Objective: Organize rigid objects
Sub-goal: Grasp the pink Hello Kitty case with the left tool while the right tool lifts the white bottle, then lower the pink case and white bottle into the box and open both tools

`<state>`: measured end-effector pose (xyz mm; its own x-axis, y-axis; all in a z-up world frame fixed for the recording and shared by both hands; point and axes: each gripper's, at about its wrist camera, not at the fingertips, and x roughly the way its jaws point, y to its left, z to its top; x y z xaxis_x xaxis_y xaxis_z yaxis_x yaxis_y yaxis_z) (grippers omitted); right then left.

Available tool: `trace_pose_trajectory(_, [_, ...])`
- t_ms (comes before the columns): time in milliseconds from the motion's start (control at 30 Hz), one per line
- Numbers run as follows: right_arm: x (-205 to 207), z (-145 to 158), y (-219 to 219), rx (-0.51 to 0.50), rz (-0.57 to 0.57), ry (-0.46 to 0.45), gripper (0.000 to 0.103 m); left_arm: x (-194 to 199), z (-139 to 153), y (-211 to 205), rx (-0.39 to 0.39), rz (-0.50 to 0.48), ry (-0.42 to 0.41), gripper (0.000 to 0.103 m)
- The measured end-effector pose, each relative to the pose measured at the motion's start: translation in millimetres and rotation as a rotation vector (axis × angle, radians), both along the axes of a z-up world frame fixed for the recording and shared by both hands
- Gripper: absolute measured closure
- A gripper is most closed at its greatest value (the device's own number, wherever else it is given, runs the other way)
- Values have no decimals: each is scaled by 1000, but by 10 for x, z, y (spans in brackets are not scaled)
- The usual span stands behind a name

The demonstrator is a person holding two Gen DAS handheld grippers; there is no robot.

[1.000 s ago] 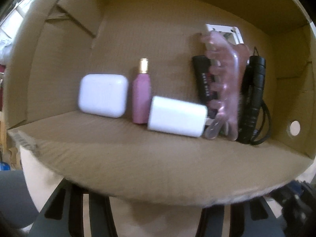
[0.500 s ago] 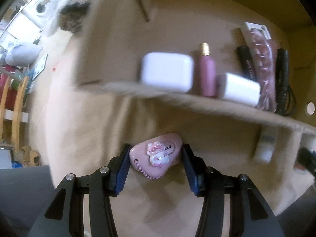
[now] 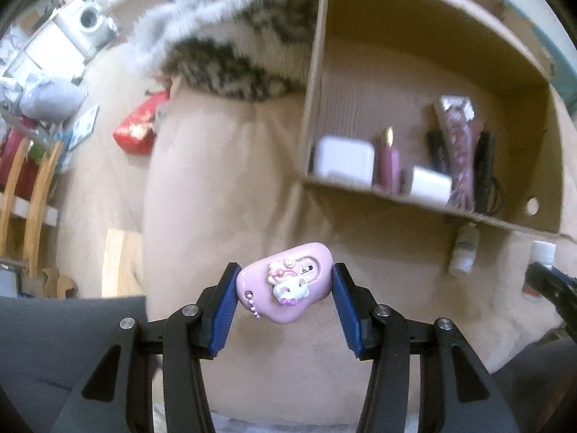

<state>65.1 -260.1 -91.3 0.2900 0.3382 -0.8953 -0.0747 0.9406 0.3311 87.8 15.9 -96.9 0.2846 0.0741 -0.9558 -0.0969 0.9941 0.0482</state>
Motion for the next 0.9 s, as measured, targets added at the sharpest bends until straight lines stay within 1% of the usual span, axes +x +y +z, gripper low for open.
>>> trace_pose_trajectory(67, [-2,92,11,4,-1,-36,75,-47,151,-27,0,-1,-30,56])
trace_pose_trajectory(200, [30,340,8,17,-6,-123,75,24,513,-153,-23,1,-104,56])
trace_pose_trajectory(267, [94,437,20,29,-10,-152,75,54,686,-209,-19,-10,-151,56])
trace_pose_trajectory(300, [129,486,22,36,-10,-162,75,107,724,-235,-17,-13,-168,56])
trace_pose_trajectory(400, [233,631,29,36,-5,-196,75,303,820,-309,-25,-23,-208,56])
trace_pose_trajectory(467, [325,729,42,29,2,-216,75,417,812,-282,-28,-28,-223,56])
trace_pose_trajectory(633, [586,918,33,22,2,-260,75,667,921,-402,-40,-60,-257,56])
trace_pose_trajectory(833, [887,946,25,23,-14,-274,75,946,955,-527,-56,-83,-285,56])
trace_pose_trajectory(867, [920,929,15,21,-15,-274,75,997,930,-541,-82,-86,-287,56])
trace_pose_trajectory(900, [957,900,19,20,-14,-273,75,1028,903,-554,-92,-91,-283,56])
